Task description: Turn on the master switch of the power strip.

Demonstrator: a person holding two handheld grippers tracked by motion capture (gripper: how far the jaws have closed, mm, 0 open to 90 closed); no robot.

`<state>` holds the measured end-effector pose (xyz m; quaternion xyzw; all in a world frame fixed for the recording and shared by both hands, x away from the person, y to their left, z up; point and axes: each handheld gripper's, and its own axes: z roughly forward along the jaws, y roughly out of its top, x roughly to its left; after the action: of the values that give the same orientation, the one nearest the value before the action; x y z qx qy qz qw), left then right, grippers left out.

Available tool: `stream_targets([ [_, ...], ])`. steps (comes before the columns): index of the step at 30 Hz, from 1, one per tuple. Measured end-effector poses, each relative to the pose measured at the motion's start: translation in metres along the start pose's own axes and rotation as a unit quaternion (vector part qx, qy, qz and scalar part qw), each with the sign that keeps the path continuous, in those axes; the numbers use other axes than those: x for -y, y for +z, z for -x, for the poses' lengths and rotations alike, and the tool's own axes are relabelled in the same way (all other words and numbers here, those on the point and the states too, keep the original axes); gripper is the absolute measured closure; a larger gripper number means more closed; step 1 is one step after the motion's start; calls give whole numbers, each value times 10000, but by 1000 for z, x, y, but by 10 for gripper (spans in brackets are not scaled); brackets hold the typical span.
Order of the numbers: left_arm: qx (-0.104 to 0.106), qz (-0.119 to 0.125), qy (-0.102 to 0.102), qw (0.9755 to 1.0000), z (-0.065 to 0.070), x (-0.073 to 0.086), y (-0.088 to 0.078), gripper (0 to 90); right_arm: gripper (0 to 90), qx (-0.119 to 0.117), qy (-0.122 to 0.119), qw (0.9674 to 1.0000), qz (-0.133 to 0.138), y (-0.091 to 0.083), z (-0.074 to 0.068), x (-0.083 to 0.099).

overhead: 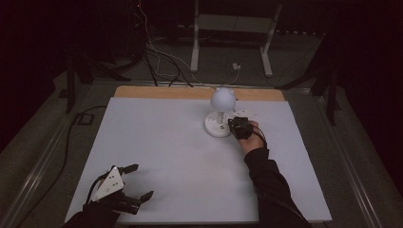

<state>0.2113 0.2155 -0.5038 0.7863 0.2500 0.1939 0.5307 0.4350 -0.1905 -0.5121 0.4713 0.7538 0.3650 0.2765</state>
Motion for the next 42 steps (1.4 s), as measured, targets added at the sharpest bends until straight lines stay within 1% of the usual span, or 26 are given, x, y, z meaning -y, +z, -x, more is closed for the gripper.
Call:
stream_targets([
  [2, 1, 0, -5, 10000, 0, 0, 0, 8, 900, 31, -44, 10000, -24, 0, -1, -1],
  [10, 15, 6, -13, 10000, 0, 0, 0, 8, 900, 16, -117, 9999, -115, 1, -1, -2],
  [14, 18, 7, -15, 10000, 1, 0, 0, 8, 900, 88, -223, 9995, -195, 1, -3, -4],
  [20, 22, 15, -20, 10000, 0, 0, 0, 8, 900, 139, -210, 9995, -185, 1, -5, -3],
  [22, 28, 19, -25, 10000, 1, 0, 0, 8, 900, 191, -284, 9992, -216, 1, -7, -4],
  [29, 41, 36, -38, 10000, 0, 0, 0, 8, 900, 259, -382, 9984, -327, 2, -9, -6],
  [35, 53, 48, -24, 10000, 1, 0, 0, 8, 900, 218, -347, 9982, -442, 3, -8, -8],
  [36, 58, 48, -17, 10000, 1, -1, 0, 8, 900, 218, -347, 9982, -442, 3, -8, -8],
  [38, 57, 53, -18, 10000, 1, -1, 0, 8, 900, 163, -248, 9986, -436, 3, -6, -8],
  [42, 58, 53, -12, 10000, 1, -1, 0, 8, 900, 198, -239, 9988, -367, 3, -7, -6],
])
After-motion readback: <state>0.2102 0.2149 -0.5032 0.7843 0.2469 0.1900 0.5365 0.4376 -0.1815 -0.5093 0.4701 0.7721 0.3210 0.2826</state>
